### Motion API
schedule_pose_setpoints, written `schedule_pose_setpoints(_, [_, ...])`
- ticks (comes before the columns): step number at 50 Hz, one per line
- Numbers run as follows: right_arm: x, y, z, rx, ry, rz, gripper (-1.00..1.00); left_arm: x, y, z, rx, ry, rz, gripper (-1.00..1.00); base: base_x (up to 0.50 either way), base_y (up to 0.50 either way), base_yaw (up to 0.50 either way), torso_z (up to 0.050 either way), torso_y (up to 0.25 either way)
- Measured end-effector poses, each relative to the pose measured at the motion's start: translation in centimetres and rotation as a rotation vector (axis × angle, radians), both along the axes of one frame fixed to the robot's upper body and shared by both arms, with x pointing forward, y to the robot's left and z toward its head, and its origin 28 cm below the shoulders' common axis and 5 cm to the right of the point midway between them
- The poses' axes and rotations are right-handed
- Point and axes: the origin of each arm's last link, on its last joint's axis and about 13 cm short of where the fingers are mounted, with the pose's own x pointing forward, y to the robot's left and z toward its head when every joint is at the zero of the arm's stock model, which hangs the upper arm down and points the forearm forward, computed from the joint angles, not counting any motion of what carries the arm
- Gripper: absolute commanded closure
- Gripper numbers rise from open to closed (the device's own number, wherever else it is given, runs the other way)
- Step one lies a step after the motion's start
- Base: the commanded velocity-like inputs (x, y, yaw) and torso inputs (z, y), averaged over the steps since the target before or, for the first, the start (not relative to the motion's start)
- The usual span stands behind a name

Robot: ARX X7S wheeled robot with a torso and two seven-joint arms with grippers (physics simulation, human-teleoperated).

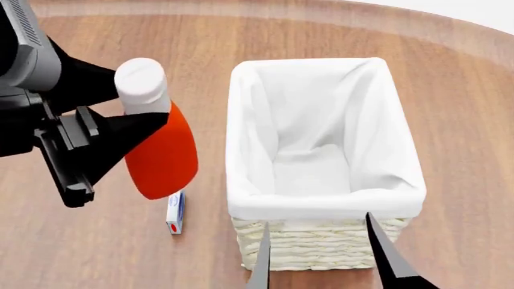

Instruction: Pick up the ketchup, and put it in the basket.

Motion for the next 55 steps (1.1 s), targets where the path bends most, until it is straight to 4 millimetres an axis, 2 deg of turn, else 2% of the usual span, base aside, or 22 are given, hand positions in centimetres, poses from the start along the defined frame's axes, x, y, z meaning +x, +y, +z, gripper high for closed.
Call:
schedule_pose_setpoints(14, [0.3,0.5,1.4,0.008,0.018,0.132,-1.0,1.2,-0.6,0.2,0.042,0.038,-0.015,1.0,0.0,0.0,0.0,0.0,0.001])
schedule_pose_setpoints(29, [1.6,1.3,2.9,0.031,0.036,0.265,-1.0,1.9,-0.9,0.0,0.051,0.048,-0.005,1.0,0.0,0.0,0.0,0.0,0.001])
schedule_pose_setpoints(55, [3.9,2.8,3.9,0.043,0.043,0.348,-1.0,2.0,-1.1,0.6,0.053,0.042,0.002,1.0,0.0,0.0,0.0,0.0,0.0])
